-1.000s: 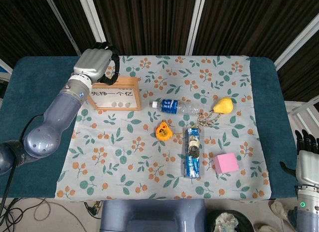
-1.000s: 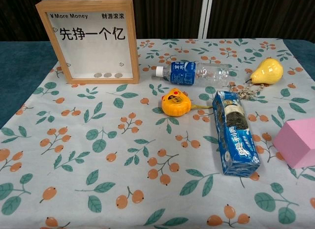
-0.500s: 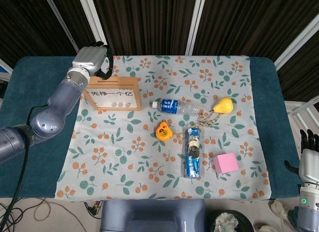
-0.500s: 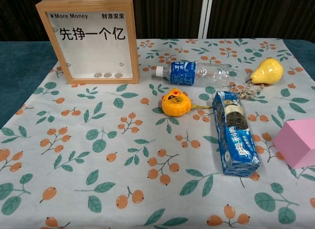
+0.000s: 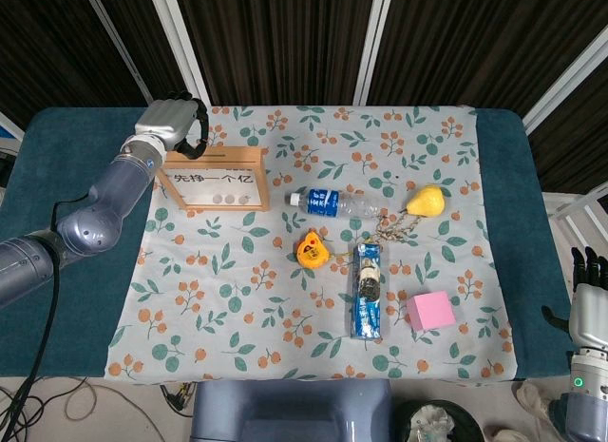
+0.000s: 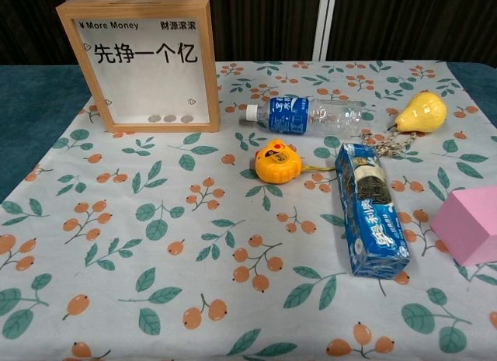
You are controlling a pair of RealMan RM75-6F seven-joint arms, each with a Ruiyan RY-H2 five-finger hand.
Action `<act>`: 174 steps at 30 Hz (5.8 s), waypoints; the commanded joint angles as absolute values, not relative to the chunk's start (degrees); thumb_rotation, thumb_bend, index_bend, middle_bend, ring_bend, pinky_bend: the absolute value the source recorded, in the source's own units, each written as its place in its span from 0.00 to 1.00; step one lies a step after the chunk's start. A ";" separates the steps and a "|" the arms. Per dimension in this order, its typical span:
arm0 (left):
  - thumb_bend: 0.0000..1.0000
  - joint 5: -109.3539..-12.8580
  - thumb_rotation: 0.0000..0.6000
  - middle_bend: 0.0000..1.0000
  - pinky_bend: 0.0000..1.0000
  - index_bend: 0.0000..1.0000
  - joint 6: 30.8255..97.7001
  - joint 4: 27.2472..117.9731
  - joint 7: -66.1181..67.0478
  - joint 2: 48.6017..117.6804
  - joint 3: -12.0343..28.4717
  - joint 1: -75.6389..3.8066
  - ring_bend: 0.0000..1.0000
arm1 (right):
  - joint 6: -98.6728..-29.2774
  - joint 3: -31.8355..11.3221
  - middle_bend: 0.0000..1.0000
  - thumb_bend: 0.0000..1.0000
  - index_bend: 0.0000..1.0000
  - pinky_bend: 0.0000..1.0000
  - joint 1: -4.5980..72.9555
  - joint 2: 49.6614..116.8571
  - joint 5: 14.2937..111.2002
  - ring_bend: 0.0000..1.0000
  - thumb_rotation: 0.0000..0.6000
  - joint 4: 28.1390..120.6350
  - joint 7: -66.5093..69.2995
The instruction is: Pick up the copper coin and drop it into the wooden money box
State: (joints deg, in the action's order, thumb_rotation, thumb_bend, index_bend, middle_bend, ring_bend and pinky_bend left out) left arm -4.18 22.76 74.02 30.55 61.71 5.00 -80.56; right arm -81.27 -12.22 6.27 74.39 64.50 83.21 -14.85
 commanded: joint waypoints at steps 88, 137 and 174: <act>0.34 -12.08 1.00 0.14 0.00 0.54 23.93 71.68 16.68 66.83 -12.99 -90.01 0.00 | -81.89 -13.09 0.00 0.24 0.00 0.00 5.61 73.10 63.33 0.00 1.00 83.63 -14.00; 0.31 -11.27 1.00 0.07 0.00 0.15 32.01 78.83 21.13 63.35 -13.43 -92.99 0.00 | -83.15 -13.95 0.00 0.24 0.00 0.00 5.07 72.40 62.53 0.00 1.00 84.96 -13.89; 0.31 -71.76 1.00 0.02 0.00 0.18 89.59 101.61 7.77 59.34 -15.46 -33.95 0.00 | -86.53 -7.44 0.00 0.24 0.00 0.00 5.43 69.77 83.51 0.00 1.00 85.37 -0.03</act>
